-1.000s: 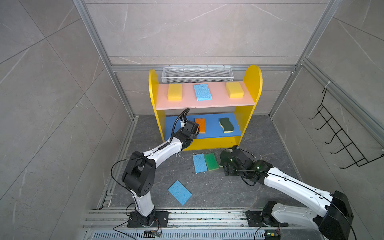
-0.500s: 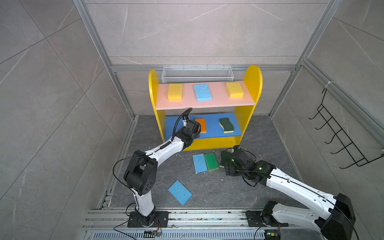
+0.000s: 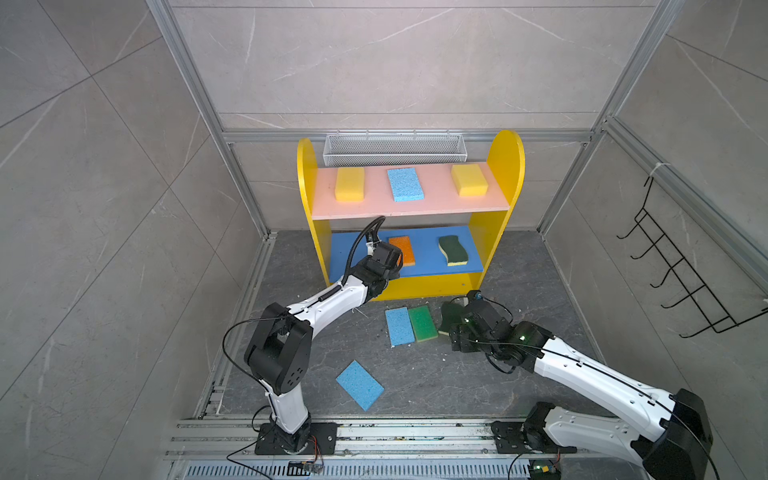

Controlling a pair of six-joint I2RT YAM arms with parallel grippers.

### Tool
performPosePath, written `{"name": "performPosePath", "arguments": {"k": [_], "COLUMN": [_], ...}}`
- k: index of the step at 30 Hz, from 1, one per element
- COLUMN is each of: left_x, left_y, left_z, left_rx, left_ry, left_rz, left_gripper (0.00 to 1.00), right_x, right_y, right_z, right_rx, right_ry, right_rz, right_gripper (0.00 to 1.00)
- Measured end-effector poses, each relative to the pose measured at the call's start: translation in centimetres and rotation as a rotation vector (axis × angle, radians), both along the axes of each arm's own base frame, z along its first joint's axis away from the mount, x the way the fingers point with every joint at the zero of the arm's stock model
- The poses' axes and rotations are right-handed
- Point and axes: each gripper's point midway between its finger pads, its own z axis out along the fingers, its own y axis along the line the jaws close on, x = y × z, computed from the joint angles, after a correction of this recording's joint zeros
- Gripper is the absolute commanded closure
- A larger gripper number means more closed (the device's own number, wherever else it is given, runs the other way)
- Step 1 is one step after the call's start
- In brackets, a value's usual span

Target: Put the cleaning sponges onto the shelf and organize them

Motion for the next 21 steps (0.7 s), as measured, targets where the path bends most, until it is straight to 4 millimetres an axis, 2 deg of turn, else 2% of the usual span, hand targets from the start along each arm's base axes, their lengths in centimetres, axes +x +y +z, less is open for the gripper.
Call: {"name": "performPosePath", "arguments": {"k": [4,11,13,16,21], "left_x": [-1.9,-5.6,-7.0,-9.1,-11.9], "left_y": [1.3,3.1,3.7,4.8,6.7], "left_z": [0.9,5.3,6.0,6.2,4.7], "left_rx": [0.022,0.005,0.002,0.004,0.028], "left_ry": [0.004,-0.051,-0.059,-0.054,-0.010], "left_rz": [0.007,-0.010,-0.021,-0.034,-0.039], "left_gripper": [0.43,0.37,0.36,0.35,0.33], "right_x": [0.3,1.0,1.1,1.6,2.6], "right_y": [0.5,2.2,2.7,3.6,5.4], "right_z": [-0.6,-3.5,-4.4,-5.3,-6.0], "right_rx": [-0.005,-0.048,-0.070,-0.090,-0.092], "right_ry": [0.004,0.052,0.068,0.081,0.084], "right_rz": [0.017,0.066,0.084,0.104,0.133], "right_gripper": [0.14,0.13,0.13,0.13,0.13]}}
